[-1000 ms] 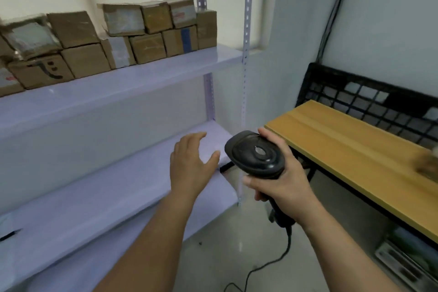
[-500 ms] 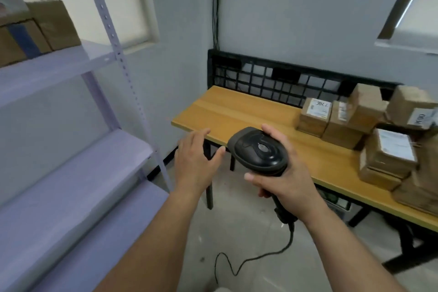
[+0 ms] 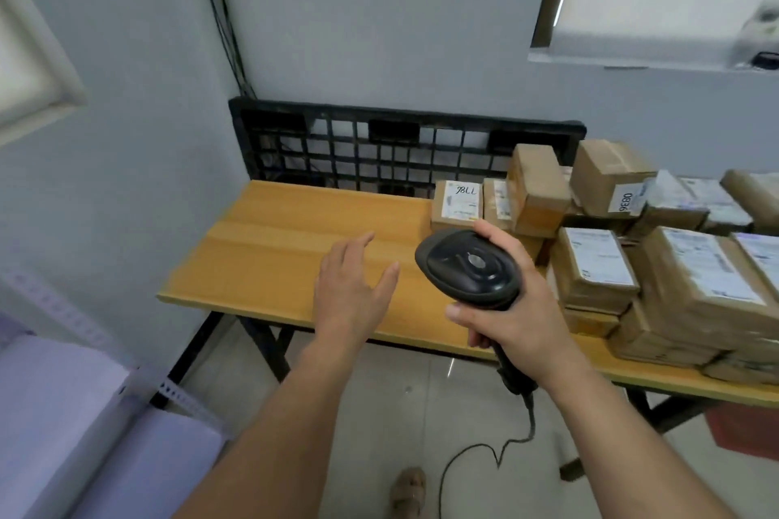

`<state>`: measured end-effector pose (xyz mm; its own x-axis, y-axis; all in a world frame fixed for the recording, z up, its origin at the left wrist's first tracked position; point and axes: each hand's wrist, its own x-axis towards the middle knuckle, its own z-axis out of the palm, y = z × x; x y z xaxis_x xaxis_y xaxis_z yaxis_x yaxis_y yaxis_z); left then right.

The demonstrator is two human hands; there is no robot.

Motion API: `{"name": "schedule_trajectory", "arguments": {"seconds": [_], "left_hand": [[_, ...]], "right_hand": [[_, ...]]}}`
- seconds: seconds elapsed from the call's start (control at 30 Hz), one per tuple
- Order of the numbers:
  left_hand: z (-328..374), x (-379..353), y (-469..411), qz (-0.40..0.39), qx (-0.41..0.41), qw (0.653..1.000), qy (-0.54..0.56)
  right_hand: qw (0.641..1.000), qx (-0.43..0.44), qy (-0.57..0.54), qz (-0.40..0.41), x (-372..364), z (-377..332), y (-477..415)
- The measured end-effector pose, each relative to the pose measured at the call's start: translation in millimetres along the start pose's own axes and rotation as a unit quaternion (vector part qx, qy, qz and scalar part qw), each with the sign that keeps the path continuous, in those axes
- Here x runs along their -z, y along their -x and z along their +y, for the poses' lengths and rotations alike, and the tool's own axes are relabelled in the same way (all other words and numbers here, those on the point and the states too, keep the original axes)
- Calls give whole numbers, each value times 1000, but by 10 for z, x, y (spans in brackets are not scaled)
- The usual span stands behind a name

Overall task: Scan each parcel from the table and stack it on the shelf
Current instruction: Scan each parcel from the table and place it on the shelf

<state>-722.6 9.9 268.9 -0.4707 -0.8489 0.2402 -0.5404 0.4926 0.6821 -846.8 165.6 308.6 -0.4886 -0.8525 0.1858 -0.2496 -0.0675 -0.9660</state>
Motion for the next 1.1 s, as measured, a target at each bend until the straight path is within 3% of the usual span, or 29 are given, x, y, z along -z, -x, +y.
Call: {"name": "schedule_trajectory", "arguments": {"seconds": [0.53, 0.83, 0.97, 1.1], "left_hand": [[22, -1299, -1904, -185, -2, 983, -14], [-83, -1993, -2331, -297, 92, 950, -32], [-190, -2176, -2381, -308, 121, 943, 22], [-195, -2147, -2328, -271, 137, 942, 140]], "right_hand": [[987, -93, 49, 123, 634, 550, -1380], [980, -135, 30, 143, 846, 889, -1640], [978, -150, 18, 142, 898, 993, -1723], [976, -164, 9, 142, 912, 1068, -1764]]}}
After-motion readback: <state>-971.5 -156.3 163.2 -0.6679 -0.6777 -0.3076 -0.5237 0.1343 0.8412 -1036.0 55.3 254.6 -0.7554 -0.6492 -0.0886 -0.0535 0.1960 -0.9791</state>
